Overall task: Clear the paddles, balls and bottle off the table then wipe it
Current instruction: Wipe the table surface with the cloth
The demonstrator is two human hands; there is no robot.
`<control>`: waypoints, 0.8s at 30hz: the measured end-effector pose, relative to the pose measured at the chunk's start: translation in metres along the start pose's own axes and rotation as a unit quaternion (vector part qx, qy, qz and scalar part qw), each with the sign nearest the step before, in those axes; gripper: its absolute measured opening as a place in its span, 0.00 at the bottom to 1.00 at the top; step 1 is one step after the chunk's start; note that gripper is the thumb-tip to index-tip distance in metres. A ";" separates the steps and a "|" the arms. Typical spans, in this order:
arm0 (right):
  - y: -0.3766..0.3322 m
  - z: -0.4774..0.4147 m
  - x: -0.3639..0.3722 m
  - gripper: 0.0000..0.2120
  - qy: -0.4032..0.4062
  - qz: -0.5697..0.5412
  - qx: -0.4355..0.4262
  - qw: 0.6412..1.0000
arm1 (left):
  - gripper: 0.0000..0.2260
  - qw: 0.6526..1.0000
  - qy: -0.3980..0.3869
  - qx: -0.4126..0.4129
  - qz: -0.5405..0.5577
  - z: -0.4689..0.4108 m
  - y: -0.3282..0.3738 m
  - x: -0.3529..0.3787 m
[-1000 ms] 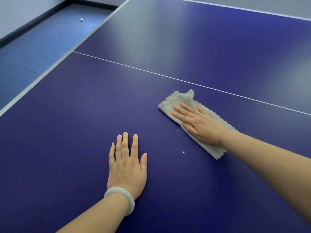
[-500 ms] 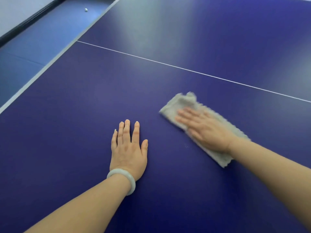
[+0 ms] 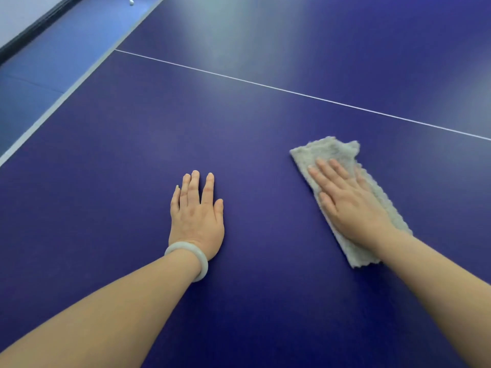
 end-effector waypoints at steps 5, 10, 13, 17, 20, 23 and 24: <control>0.012 -0.011 -0.003 0.26 0.017 -0.013 0.263 0.965 | 0.26 1.000 -0.004 0.002 0.003 0.001 0.000 0.001; -0.112 0.051 0.024 0.27 0.016 -0.009 0.052 0.998 | 0.26 1.000 -0.008 0.008 0.003 0.000 0.000 0.001; -0.120 0.069 0.034 0.27 0.015 -0.011 0.138 0.990 | 0.26 1.000 -0.008 0.010 -0.001 0.000 -0.001 0.001; -0.118 0.056 0.035 0.27 0.027 -0.016 0.247 0.968 | 0.26 1.000 -0.015 0.018 0.003 0.000 -0.002 0.001; -0.120 0.054 0.033 0.28 0.020 -0.014 0.261 0.965 | 0.26 0.996 -0.036 0.045 0.066 0.001 -0.007 -0.004; -0.120 0.052 0.033 0.28 0.021 -0.021 0.266 0.964 | 0.27 0.986 -0.073 0.093 0.119 0.018 -0.033 -0.010; -0.121 0.052 0.032 0.28 0.024 -0.024 0.267 0.963 | 0.27 0.988 -0.074 0.090 0.102 0.030 -0.050 -0.010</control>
Point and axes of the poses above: each hand's wrist, its own z-axis away from the middle knuckle, its own x-axis out of the palm, y = z × x, the point moved 4 cm from there along -z, towards the middle knuckle
